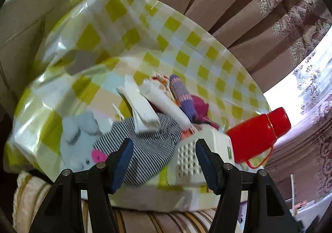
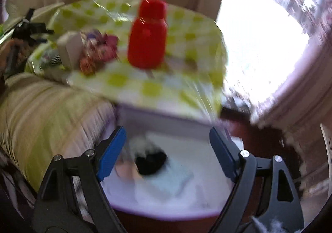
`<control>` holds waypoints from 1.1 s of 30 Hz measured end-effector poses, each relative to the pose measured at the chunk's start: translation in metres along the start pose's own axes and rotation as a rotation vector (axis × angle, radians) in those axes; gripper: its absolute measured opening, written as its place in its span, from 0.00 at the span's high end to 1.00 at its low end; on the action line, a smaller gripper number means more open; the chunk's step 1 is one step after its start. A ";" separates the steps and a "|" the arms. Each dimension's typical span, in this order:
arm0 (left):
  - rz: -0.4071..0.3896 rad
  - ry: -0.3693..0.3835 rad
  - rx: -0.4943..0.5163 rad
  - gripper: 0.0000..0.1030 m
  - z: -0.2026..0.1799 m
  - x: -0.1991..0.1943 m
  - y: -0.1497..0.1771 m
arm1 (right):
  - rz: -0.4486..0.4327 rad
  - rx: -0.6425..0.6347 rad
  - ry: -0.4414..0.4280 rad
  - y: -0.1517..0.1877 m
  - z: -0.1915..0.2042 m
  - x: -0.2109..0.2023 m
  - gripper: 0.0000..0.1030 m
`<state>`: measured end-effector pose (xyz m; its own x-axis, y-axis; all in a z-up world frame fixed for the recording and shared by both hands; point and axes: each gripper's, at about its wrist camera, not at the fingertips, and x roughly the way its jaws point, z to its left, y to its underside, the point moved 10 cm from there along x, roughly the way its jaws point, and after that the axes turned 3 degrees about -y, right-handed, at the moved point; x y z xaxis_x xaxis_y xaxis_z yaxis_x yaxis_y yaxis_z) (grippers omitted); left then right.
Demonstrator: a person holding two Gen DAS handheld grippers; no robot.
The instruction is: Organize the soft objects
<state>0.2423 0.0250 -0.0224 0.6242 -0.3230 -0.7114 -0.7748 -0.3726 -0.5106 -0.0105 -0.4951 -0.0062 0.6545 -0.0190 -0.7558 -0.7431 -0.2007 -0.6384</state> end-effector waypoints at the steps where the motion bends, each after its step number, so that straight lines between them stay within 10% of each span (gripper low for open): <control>1: -0.002 -0.004 -0.007 0.39 0.003 0.003 -0.004 | -0.028 -0.008 -0.012 -0.018 0.007 0.001 0.18; 20: 0.166 0.049 -0.175 0.39 0.033 0.096 -0.032 | -0.095 -0.218 -0.310 -0.269 0.229 0.113 0.18; 33: 0.161 0.156 -0.182 0.66 0.042 0.116 -0.031 | 0.066 -0.493 -0.406 -0.324 0.354 0.199 0.18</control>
<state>0.3344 0.0351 -0.1096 0.5135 -0.5150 -0.6863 -0.8431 -0.4515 -0.2920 0.3109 -0.0873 -0.0009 0.4332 0.3063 -0.8477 -0.5654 -0.6400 -0.5202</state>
